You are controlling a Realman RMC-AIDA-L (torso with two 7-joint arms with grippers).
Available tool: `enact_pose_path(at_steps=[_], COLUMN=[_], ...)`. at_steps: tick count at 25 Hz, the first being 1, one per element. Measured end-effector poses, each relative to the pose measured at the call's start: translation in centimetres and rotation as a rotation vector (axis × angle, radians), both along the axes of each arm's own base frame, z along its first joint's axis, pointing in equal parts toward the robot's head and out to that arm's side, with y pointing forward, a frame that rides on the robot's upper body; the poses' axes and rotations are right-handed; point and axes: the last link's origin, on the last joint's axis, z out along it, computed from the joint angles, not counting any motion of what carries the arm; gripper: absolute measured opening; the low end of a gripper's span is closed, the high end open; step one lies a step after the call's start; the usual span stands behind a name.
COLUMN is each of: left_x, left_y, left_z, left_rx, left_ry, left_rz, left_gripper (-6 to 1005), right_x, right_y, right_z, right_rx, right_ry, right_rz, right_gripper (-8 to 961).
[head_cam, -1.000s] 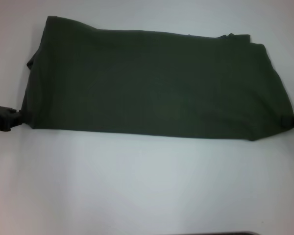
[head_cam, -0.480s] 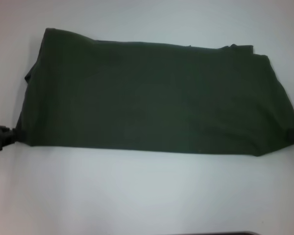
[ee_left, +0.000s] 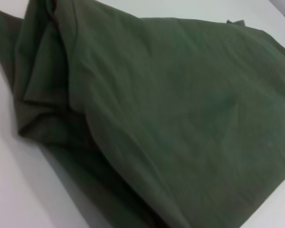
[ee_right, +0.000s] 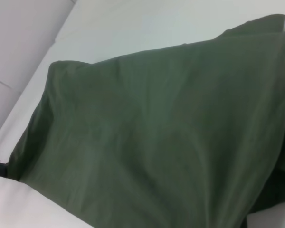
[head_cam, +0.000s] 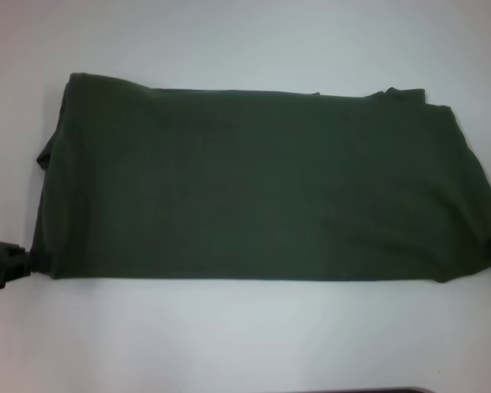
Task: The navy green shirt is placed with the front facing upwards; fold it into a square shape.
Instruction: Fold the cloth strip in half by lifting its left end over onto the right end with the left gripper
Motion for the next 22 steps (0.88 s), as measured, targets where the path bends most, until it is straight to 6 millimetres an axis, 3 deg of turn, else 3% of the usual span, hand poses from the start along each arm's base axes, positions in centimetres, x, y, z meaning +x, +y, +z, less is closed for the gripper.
enact_pose_path(at_steps=[22], left_x=[0.0], left_y=[-2.4], left_z=[0.8], left_rx=[-0.092], left_ry=[-0.026], left_rz=[0.016], left_gripper=[6], right_x=[0.1], right_y=[-1.1], right_z=[0.3], right_rx=[-0.045], right_ry=[-0.005], right_rz=[0.010], right_gripper=[81])
